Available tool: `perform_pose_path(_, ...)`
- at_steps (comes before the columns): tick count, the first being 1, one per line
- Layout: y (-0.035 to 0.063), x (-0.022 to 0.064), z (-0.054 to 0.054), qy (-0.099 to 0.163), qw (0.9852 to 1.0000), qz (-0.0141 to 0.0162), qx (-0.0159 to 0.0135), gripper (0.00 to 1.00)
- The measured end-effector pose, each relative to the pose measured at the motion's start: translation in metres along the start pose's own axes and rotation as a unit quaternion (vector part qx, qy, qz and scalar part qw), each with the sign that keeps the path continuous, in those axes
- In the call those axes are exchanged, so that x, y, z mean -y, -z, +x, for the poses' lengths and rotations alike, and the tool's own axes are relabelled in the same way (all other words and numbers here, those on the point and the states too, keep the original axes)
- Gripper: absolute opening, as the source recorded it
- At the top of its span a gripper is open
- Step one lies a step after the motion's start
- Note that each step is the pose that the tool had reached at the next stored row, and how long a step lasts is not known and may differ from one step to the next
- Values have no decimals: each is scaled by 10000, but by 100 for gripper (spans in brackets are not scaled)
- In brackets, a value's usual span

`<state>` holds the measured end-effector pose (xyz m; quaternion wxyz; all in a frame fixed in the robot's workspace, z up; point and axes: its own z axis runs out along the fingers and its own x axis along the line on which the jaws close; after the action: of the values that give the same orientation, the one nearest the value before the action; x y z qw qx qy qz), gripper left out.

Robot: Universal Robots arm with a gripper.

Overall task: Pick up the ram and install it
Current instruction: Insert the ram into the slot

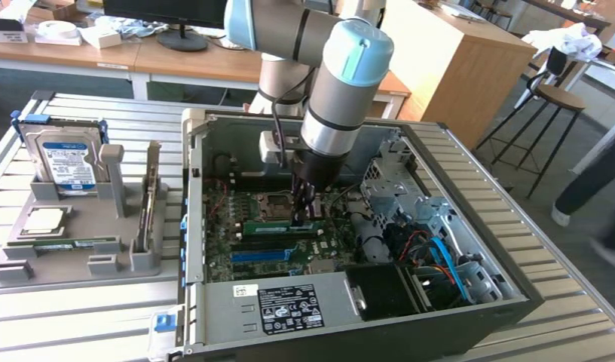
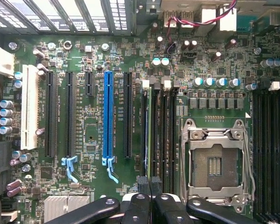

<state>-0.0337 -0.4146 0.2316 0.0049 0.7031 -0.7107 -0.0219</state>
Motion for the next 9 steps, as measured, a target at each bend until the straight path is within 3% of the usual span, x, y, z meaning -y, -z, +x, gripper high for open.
perform_pose_path(9, -6, 1, 0, -1, 10000, 1, 0, 11)
